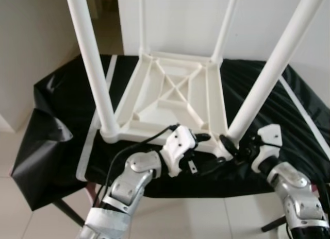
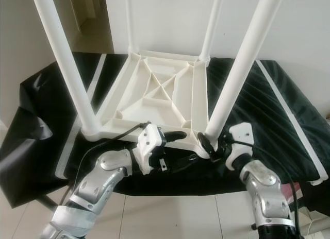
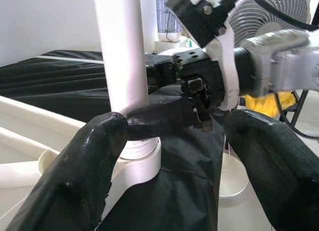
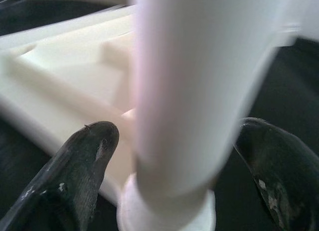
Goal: Building children table
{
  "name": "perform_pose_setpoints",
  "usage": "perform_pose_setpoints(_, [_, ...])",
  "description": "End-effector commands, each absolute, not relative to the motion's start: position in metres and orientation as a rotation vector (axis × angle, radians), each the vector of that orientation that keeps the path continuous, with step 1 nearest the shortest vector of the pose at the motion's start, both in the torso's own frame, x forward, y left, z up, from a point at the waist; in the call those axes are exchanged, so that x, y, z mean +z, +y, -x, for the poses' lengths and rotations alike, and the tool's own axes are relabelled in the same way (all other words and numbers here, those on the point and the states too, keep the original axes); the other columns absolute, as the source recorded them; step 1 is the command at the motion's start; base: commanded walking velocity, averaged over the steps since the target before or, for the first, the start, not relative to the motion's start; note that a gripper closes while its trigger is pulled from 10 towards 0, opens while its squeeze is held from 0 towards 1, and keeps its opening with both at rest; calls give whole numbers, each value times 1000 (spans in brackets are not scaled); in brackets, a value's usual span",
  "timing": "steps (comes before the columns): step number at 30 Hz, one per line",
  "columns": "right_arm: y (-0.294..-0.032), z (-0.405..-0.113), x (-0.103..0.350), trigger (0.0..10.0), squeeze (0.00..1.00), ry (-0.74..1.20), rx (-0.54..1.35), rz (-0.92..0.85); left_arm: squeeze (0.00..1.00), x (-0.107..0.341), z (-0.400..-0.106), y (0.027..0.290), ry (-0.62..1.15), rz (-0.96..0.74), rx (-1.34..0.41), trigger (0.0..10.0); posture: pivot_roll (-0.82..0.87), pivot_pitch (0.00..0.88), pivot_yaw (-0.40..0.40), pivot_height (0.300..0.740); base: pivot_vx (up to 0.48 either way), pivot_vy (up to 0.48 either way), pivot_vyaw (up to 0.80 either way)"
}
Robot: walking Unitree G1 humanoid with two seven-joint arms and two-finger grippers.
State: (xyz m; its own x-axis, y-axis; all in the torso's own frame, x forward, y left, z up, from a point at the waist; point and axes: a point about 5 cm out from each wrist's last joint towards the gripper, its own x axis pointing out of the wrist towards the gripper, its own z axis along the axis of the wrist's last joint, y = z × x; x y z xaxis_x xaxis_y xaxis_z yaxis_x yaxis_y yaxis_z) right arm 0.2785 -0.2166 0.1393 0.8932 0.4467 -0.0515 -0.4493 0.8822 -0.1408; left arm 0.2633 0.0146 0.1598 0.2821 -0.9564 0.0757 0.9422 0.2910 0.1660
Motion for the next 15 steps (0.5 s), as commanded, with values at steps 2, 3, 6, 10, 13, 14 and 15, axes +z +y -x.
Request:
perform_pose_setpoints(2, [-214,-281,134,10000,0,59,533,155,0,162,-264,17,-175,-102,-1233,10000,-48,4,-29,740,0,0,0])
perform_pose_setpoints(3, [-213,-283,133,10000,0,67,558,165,0,163,-264,18,-175,-102,-1230,10000,-45,6,-30,740,0,0,0])
perform_pose_setpoints(6, [-214,-288,127,2667,0,92,596,174,0,162,-264,19,-172,-101,-1223,10000,-36,13,-33,740,0,0,0])
perform_pose_setpoints(10, [-215,-289,123,0,0,101,607,189,0,162,-263,20,-170,-100,-1219,10000,-34,15,-35,740,0,0,0])
perform_pose_setpoints(13, [-218,-289,121,0,0,104,612,197,0,161,-263,21,-166,-99,-1214,10000,-35,15,-35,740,0,0,0])
perform_pose_setpoints(14, [-218,-288,121,0,0,106,613,196,0,161,-263,21,-166,-98,-1213,10000,-37,15,-34,740,0,0,0])
perform_pose_setpoints(15, [-219,-288,120,0,0,109,615,196,0,160,-263,21,-164,-98,-1213,10000,-40,15,-34,740,0,0,0])
